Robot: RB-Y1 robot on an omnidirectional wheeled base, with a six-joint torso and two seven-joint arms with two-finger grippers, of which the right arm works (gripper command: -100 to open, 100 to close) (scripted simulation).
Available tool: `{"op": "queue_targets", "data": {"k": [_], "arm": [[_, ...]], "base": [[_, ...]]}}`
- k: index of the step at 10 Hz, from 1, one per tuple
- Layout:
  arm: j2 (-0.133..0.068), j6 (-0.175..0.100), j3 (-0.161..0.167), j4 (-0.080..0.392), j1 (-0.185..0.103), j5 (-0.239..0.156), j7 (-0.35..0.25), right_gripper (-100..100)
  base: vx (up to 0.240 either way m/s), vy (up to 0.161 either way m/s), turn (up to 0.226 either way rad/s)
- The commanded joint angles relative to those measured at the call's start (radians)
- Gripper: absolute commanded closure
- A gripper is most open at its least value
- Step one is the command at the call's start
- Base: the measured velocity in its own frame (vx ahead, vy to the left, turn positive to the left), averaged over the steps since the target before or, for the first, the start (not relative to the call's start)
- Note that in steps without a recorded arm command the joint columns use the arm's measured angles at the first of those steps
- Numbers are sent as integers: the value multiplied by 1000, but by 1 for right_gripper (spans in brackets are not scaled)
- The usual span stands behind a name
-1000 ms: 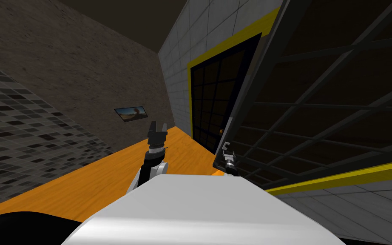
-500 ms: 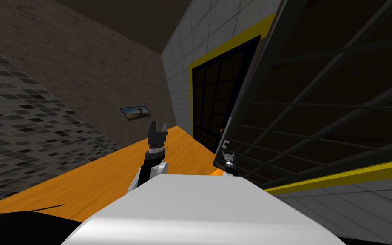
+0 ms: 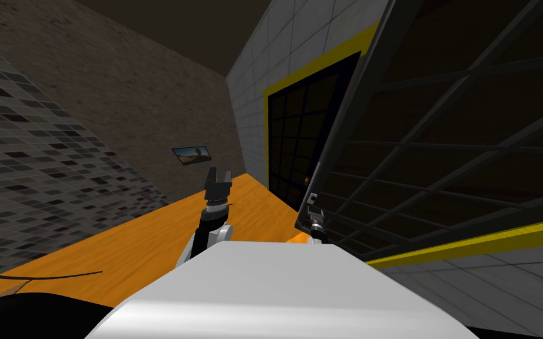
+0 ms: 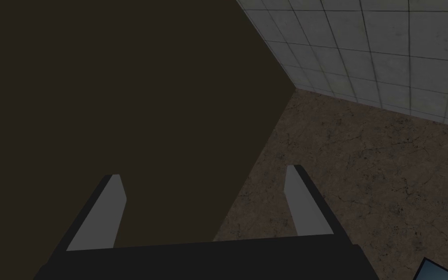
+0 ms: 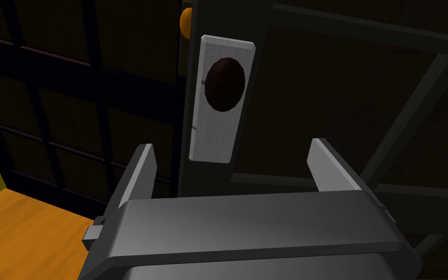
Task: Pull the door open
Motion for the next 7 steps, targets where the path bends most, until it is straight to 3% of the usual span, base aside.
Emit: {"op": "queue_targets", "data": {"k": [1,5,6,7], "arm": [[0,3,9,-4,-1,-18,-48,-100],[1,4,24,-4,-6,-47,-124,-100],[1,4,21,-5,-5,-43,-111,-100],[-26,-3,19,4,7,-48,-145,-100]], "base": [[-71,-21,46],[-64,-4,31],[-20,0,4],[114,-9,80]]}}
